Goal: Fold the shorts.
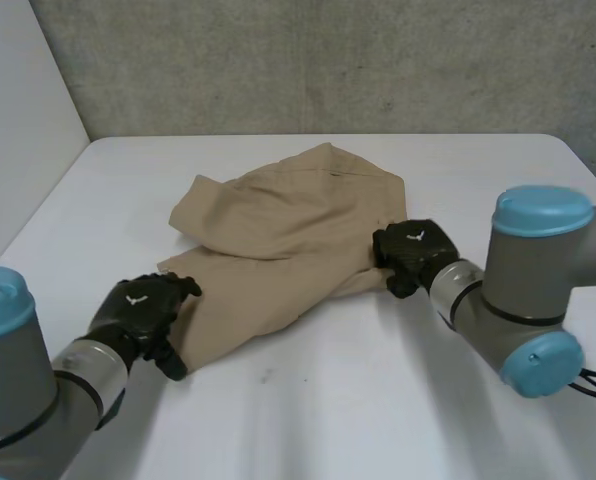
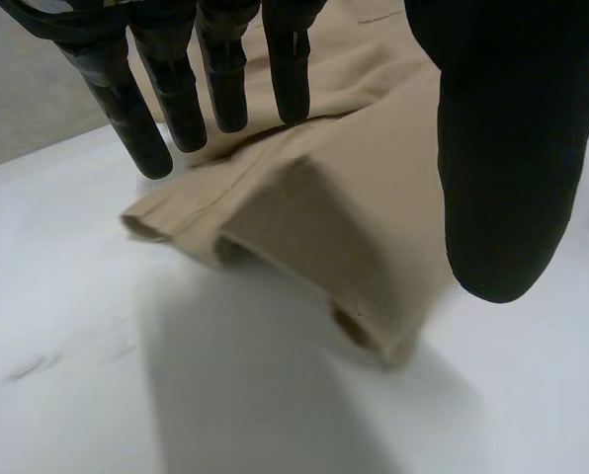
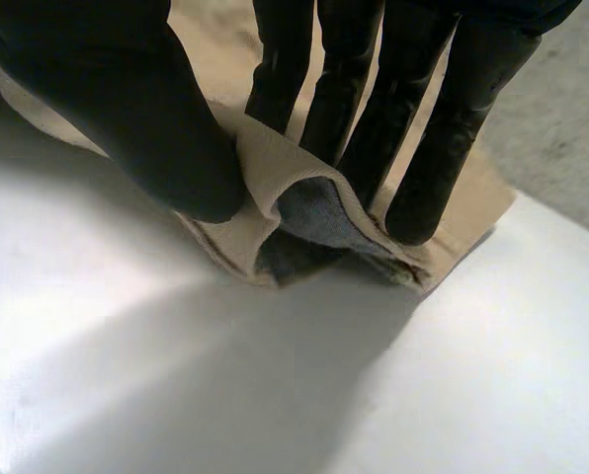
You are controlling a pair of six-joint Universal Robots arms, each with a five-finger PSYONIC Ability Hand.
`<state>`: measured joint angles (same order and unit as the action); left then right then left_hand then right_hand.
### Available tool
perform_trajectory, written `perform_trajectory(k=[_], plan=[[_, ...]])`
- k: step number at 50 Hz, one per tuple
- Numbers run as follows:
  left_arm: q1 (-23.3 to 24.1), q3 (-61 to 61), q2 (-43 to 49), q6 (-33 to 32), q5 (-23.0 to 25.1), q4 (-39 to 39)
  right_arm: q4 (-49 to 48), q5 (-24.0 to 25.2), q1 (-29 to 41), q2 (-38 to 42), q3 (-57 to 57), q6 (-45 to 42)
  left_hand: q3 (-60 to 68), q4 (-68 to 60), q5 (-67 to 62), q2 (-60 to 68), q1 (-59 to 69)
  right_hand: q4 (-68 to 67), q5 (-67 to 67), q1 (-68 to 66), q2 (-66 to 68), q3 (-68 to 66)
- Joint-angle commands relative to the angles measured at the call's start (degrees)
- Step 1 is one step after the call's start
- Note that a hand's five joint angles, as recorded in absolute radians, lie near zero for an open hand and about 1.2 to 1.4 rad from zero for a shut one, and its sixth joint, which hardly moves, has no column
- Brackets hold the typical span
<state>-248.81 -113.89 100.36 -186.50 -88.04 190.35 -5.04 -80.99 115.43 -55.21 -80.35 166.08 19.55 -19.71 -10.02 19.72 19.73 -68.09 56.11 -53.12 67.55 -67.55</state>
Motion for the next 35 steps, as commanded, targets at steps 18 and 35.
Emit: perform_trajectory(k=[18,35], plan=[[4.8,8.5,11.4,-0.4,-5.3,6.7,6.2,1.9,-5.8,-21.4,-21.5,-7.7,60.4,-60.3,-60.0,60.3,60.3,-11.9,13.9,-26.9,12.4,-12.5],[3.4,22.6,22.1,-0.5,-1.6,0.1,4.9,1.8,-6.1,-19.2,-23.3,-14.1,36.8,-36.6,-36.3,36.6,36.6,-11.9,13.9,-26.9,12.4,-12.5]])
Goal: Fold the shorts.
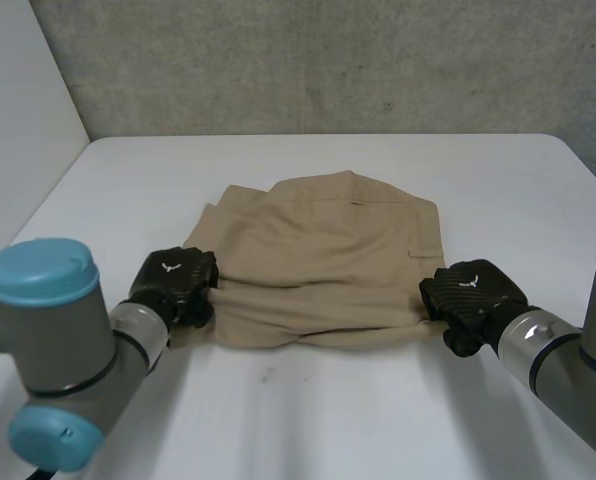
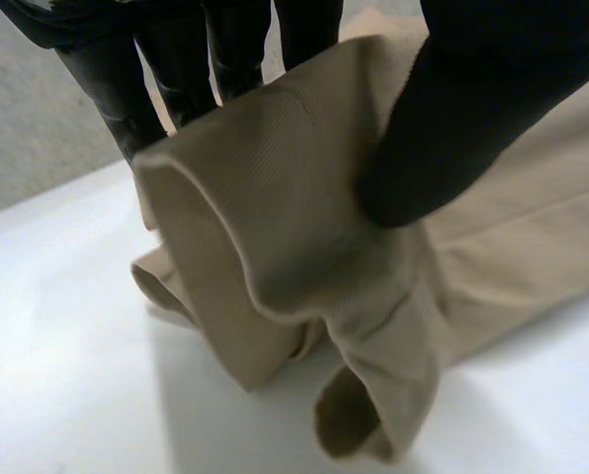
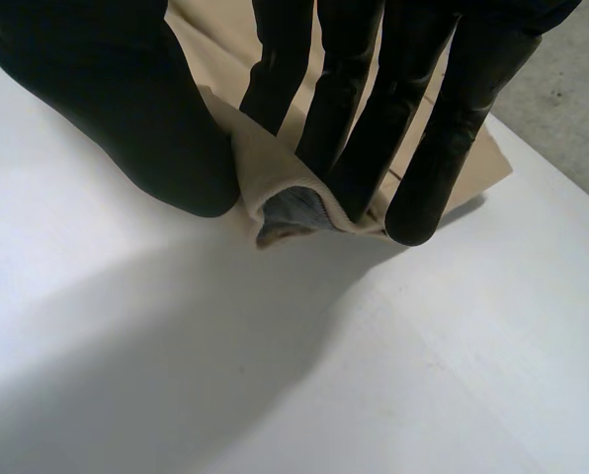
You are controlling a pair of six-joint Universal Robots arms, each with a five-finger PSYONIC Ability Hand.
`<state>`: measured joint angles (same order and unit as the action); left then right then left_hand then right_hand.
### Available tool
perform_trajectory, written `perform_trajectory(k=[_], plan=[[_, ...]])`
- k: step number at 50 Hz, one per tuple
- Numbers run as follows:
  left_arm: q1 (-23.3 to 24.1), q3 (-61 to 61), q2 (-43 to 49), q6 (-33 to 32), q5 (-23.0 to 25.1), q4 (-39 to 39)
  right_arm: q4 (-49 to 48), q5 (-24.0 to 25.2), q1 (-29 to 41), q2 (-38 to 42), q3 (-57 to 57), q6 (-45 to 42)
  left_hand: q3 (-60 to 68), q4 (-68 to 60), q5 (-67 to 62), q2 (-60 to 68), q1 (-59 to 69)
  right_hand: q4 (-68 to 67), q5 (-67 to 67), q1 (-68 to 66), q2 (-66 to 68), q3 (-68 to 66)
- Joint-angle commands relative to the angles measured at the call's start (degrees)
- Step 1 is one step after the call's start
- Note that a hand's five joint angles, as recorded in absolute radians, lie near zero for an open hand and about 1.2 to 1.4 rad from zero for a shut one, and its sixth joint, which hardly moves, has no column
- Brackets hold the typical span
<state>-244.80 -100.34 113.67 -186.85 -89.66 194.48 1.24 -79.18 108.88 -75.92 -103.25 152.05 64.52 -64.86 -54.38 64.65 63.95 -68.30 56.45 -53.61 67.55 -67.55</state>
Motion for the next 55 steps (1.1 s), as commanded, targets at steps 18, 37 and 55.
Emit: perform_trajectory(k=[18,37,55], plan=[[-0.4,-3.0,-8.9,-0.3,-1.3,-5.2,-4.8,0.0,-0.2,1.6,-2.0,0.8,-27.6,27.9,27.4,-27.7,-27.0,-11.7,13.6,-26.4,12.4,-12.5],[-1.8,-13.7,-14.5,-4.4,8.5,-4.7,-4.8,0.1,-0.2,1.6,-3.2,0.8,-9.4,9.7,9.3,-9.5,-8.8,-11.7,13.6,-26.4,12.4,-12.5],[-4.2,-9.8,-6.2,-9.1,6.6,3.4,-4.8,0.2,0.3,1.7,-4.1,0.8,-31.3,31.6,31.1,-31.4,-30.7,-11.7,13.6,-26.4,12.4,-12.5]])
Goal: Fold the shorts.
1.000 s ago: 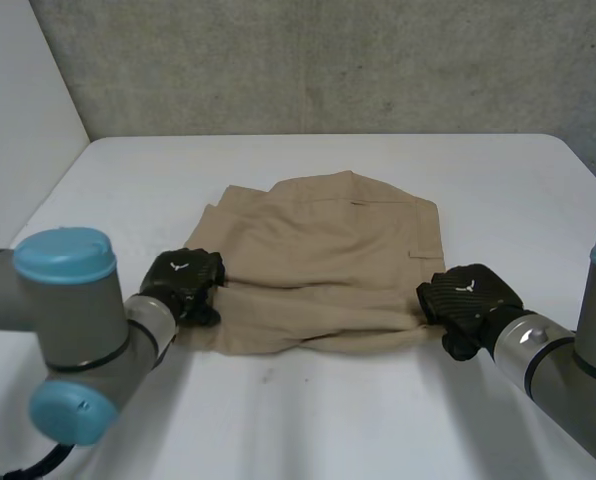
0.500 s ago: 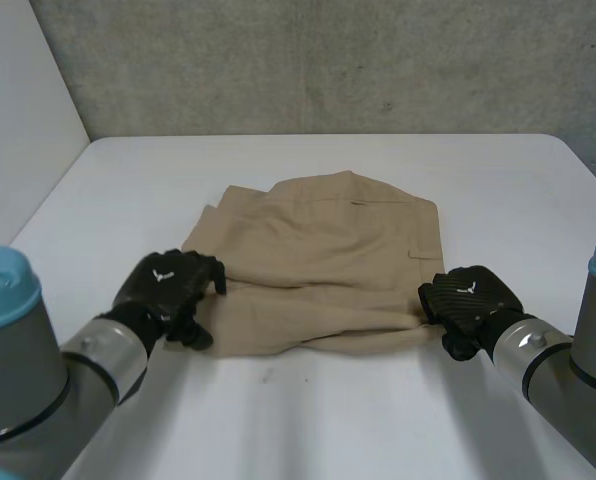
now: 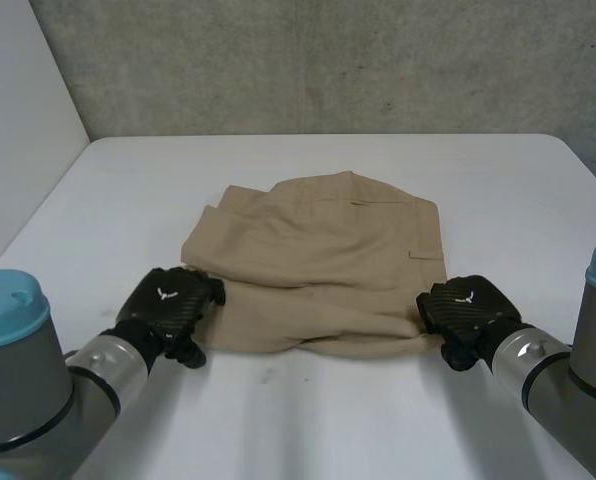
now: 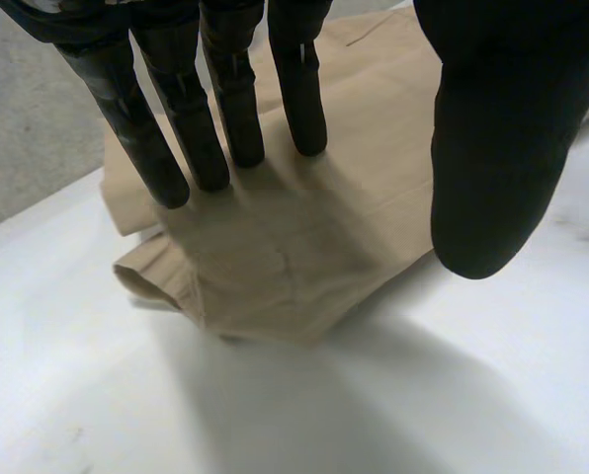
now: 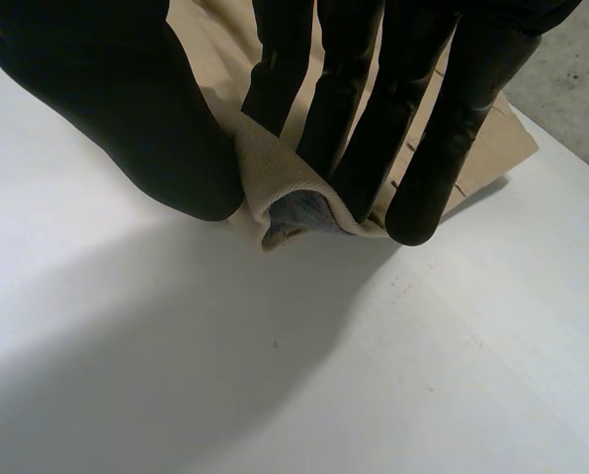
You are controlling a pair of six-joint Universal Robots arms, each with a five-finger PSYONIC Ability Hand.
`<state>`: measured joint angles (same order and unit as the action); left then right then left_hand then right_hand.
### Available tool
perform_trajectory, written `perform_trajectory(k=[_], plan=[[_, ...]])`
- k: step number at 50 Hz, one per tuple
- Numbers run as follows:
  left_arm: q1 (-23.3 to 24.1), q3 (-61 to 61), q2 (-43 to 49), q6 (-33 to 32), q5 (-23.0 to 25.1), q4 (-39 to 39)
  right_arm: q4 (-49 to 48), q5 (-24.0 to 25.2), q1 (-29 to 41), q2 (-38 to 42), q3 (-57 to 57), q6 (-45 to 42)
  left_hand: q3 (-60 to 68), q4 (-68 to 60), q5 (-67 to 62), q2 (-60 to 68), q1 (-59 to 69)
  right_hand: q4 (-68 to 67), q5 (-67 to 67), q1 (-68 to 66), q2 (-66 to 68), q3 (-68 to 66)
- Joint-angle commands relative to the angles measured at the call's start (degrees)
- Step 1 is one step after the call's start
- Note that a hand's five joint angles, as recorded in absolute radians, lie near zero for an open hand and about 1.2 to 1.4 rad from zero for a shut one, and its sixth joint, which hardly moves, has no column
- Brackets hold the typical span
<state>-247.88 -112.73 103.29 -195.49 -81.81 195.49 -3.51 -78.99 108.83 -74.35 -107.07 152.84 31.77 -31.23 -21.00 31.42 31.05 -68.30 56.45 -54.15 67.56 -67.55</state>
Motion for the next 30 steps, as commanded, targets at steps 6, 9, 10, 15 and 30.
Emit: perform_trajectory(k=[6,9,10,15,30], plan=[[-1.8,5.2,8.6,-2.4,-2.2,2.6,0.0,0.0,0.5,0.7,-0.3,0.0,5.2,-5.7,-5.9,5.5,5.9,-11.7,13.6,-25.9,12.4,-12.5],[-2.5,6.2,9.9,-3.2,-2.5,2.7,0.0,0.0,0.6,1.1,-0.3,0.0,7.2,-7.7,-8.0,7.5,7.9,-11.7,13.6,-25.9,12.4,-12.5],[-2.8,6.4,10.2,-3.3,-2.7,2.7,0.0,0.0,0.6,1.2,-0.2,0.0,8.0,-8.6,-8.8,8.4,8.8,-11.7,13.6,-25.9,12.4,-12.5],[-3.5,7.4,11.3,-3.6,-2.7,3.8,-0.1,0.0,0.7,1.8,-0.3,-0.1,13.6,-14.1,-14.4,13.9,14.3,-11.7,13.6,-25.9,12.4,-12.5],[-3.5,3.1,3.5,-3.1,-2.2,5.2,-0.6,-0.8,0.2,1.1,0.3,-0.4,48.2,-48.8,-49.0,48.6,49.0,-11.7,13.6,-25.9,12.4,-12.5]])
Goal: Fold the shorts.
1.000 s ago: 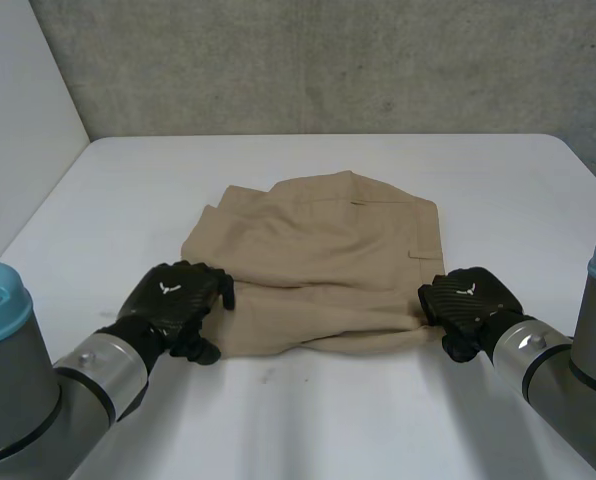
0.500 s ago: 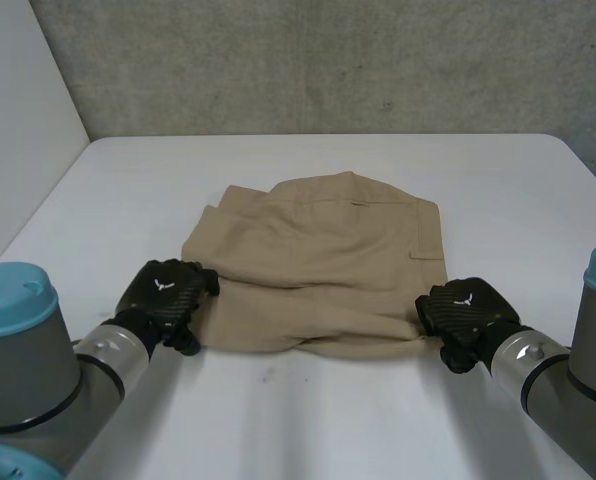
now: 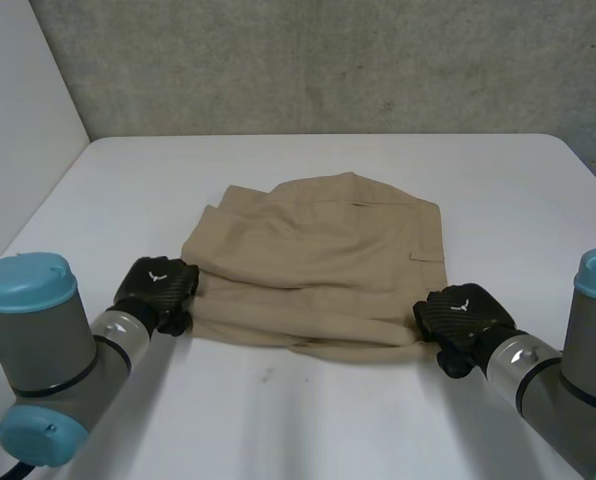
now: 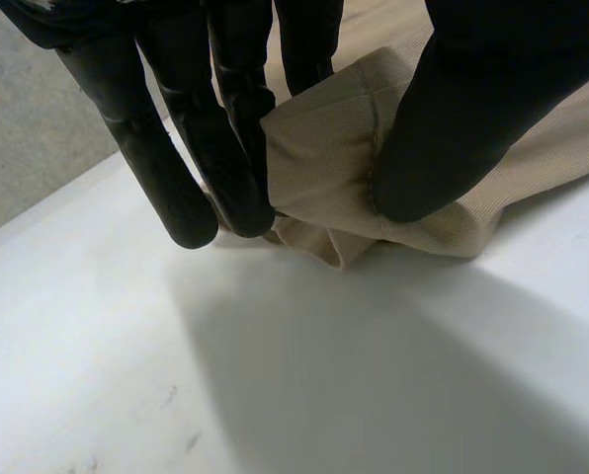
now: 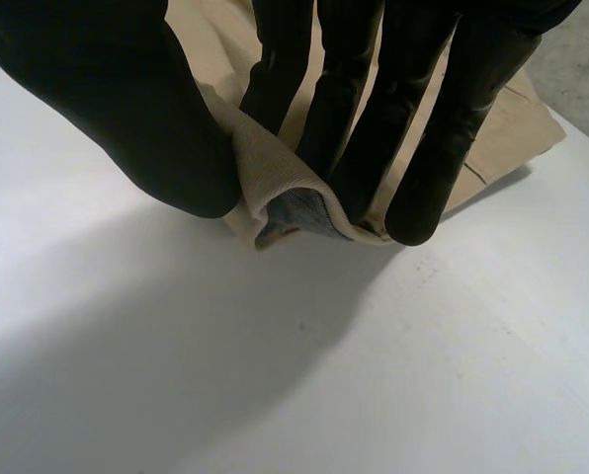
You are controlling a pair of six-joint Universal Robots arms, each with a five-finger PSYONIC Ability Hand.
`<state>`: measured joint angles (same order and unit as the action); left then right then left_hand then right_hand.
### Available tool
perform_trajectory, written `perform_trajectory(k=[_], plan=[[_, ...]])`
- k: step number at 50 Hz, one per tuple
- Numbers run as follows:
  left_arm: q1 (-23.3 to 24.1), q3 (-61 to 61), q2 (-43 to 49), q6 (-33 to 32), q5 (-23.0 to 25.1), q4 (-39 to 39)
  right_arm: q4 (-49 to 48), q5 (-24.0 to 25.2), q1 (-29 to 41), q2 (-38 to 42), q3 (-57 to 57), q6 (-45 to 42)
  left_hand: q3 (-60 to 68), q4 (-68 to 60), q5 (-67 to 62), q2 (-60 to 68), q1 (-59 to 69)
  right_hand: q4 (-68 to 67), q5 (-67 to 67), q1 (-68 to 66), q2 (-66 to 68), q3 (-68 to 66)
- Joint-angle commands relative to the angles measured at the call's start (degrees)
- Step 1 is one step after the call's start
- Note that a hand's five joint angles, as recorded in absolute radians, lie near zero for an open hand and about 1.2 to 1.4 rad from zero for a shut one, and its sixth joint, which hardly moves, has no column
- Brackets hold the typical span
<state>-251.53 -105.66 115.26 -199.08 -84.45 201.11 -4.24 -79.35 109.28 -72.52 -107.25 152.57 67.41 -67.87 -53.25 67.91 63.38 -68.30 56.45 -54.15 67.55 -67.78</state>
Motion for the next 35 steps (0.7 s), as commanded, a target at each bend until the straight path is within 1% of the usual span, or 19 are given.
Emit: perform_trajectory(k=[1,5,6,11,13,14,17,18,19,20,22,26,28,31,35], plan=[[0.4,-4.8,-9.9,0.6,0.4,-0.5,0.2,-0.6,-0.3,-1.0,0.8,-0.1,12.6,-12.1,-16.7,12.1,16.6,-11.7,13.6,-25.9,12.4,-12.2],[1.0,-8.4,-16.8,1.0,0.4,-1.6,0.8,-0.7,-0.5,-3.5,1.6,0.2,12.6,-12.1,-16.7,12.1,16.6,-11.7,13.6,-25.9,12.4,-12.2],[1.2,-9.6,-19.7,1.1,0.4,-2.7,1.0,-0.6,-0.5,-4.1,1.7,0.2,12.6,-12.1,-16.7,12.1,16.6,-11.7,13.6,-25.9,12.4,-12.2],[1.3,-11.4,-24.6,1.8,0.4,-7.6,4.6,-0.5,-0.6,-8.9,3.5,0.3,12.6,-12.1,-16.7,12.1,16.6,-11.7,13.6,-25.9,12.4,-12.2],[1.3,-11.6,-26.0,3.1,0.3,-11.2,7.9,-0.1,-0.6,-11.7,4.4,0.2,12.6,-12.1,-16.7,12.1,16.6,-11.7,13.6,-25.9,12.4,-12.2],[1.3,-11.7,-27.2,4.6,0.3,-14.1,9.0,0.0,-0.6,-12.5,4.7,0.2,12.6,-12.1,-16.7,12.1,16.6,-11.7,13.6,-25.9,12.4,-12.2],[1.3,-11.5,-29.5,7.0,0.4,-18.3,13.1,-0.1,-0.9,-15.9,6.1,-0.2,12.6,-12.1,-16.7,12.1,16.6,-11.7,13.6,-25.9,12.4,-12.2],[1.5,-11.2,-32.0,9.3,0.6,-21.5,14.1,0.0,-1.0,-16.8,6.5,-0.3,12.6,-12.1,-16.7,12.1,16.6,-11.7,13.6,-25.9,12.4,-12.2],[1.5,-11.1,-32.6,9.7,0.6,-22.1,15.9,0.2,-1.1,-18.9,7.4,-0.3,12.6,-12.1,-16.7,12.1,16.6,-11.7,13.6,-25.9,12.4,-12.2],[1.6,-10.6,-35.1,11.4,0.6,-23.9,16.7,0.2,-1.2,-20.2,8.0,-0.3,12.6,-12.1,-16.7,12.1,16.6,-11.7,13.6,-25.9,12.4,-12.2],[1.6,-10.0,-37.8,12.7,0.6,-25.2,18.4,0.4,-1.4,-24.3,10.1,-0.2,12.6,-12.1,-16.7,12.1,16.6,-11.7,13.6,-25.9,12.4,-12.2],[1.1,-7.7,-45.3,15.0,0.4,-26.7,19.3,0.3,-2.4,-29.2,14.1,-0.1,12.6,-12.1,-16.7,12.1,16.6,-11.7,13.6,-25.9,12.4,-12.2],[0.8,-6.3,-49.0,15.8,0.5,-26.8,19.4,0.2,-2.7,-30.3,15.4,-0.2,12.6,-12.1,-16.7,12.1,16.6,-11.7,13.6,-25.9,12.4,-12.2],[0.4,-4.5,-51.7,16.4,0.5,-26.7,19.8,0.1,-2.9,-30.6,17.2,-0.3,12.6,-12.1,-16.7,12.1,16.6,-11.7,13.6,-25.9,12.4,-12.2],[0.0,-4.2,-51.5,17.0,0.8,-26.4,22.0,0.4,-3.0,-30.0,17.8,-0.6,12.6,-12.1,-16.7,12.1,16.6,-11.7,13.6,-25.9,12.4,-12.2]])
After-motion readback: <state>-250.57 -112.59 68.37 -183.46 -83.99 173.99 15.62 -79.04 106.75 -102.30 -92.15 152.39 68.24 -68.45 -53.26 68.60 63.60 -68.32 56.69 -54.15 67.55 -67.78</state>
